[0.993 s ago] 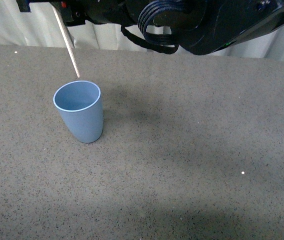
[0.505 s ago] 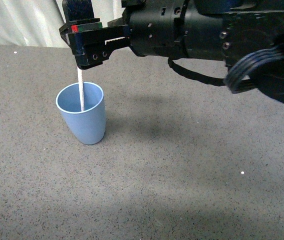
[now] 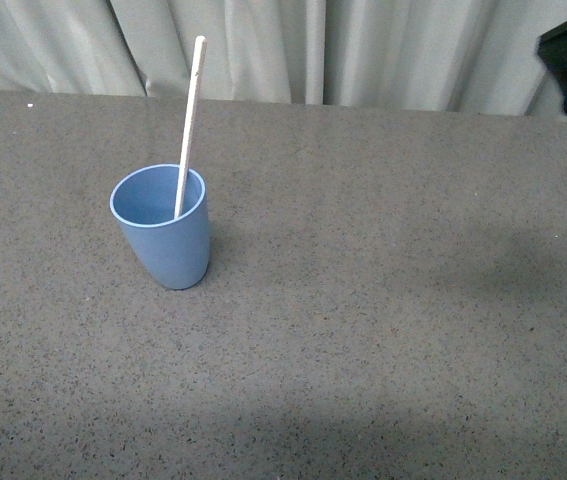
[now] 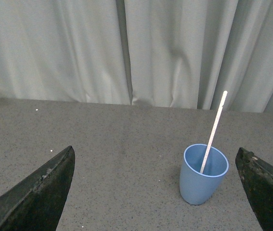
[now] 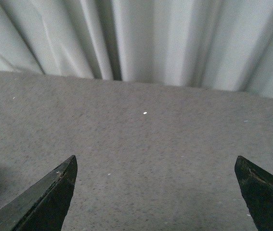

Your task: Transfer chopsticks to blue cup

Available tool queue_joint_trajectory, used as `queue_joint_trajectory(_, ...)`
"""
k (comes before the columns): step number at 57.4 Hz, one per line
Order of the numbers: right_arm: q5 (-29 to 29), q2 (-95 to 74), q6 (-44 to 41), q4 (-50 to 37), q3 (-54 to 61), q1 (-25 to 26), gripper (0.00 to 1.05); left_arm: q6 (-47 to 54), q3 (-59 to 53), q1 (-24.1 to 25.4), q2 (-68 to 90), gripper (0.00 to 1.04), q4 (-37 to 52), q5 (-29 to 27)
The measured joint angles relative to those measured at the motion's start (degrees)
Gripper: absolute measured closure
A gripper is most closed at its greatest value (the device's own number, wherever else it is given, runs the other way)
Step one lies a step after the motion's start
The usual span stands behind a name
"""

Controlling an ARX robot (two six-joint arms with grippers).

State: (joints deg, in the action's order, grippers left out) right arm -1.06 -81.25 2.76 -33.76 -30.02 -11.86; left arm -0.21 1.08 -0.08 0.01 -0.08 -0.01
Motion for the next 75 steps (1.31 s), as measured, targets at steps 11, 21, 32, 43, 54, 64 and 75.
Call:
queue_joint_trajectory(11, -9.8, 16.4, -1.3, 4.8, 9.8, -0.4, 0.09, 0.0, 0.0, 0.0, 0.0, 0.07, 0.0, 0.0)
queue_joint_trajectory(21, -8.9, 24.6, -2.2, -11.4, 21.2, 1.6, 0.31, 0.0, 0.0, 0.0, 0.0, 0.07, 0.0, 0.0)
queue_joint_trajectory(32, -5.2, 34.3, -2.6, -7.8, 25.6, 5.2, 0.76, 0.0, 0.0, 0.0, 0.0, 0.07, 0.0, 0.0)
queue_joint_trajectory(43, 0.4, 38.4, -2.8, -7.4, 29.2, 9.9, 1.04, 0.0, 0.0, 0.0, 0.0, 0.07, 0.0, 0.0)
queue_joint_trajectory(54, 1.0, 46.1, -2.8, -0.7, 29.7, 11.7, 1.04, 0.0, 0.0, 0.0, 0.0, 0.07, 0.0, 0.0)
queue_joint_trajectory(64, 1.0, 51.8, -2.8, 4.7, 29.7, 11.7, 1.04, 0.0, 0.0, 0.0, 0.0, 0.07, 0.0, 0.0)
queue_joint_trajectory(75, 1.0, 58.6, -2.8, 11.0, 29.8, 11.7, 1.04, 0.0, 0.0, 0.0, 0.0, 0.07, 0.0, 0.0)
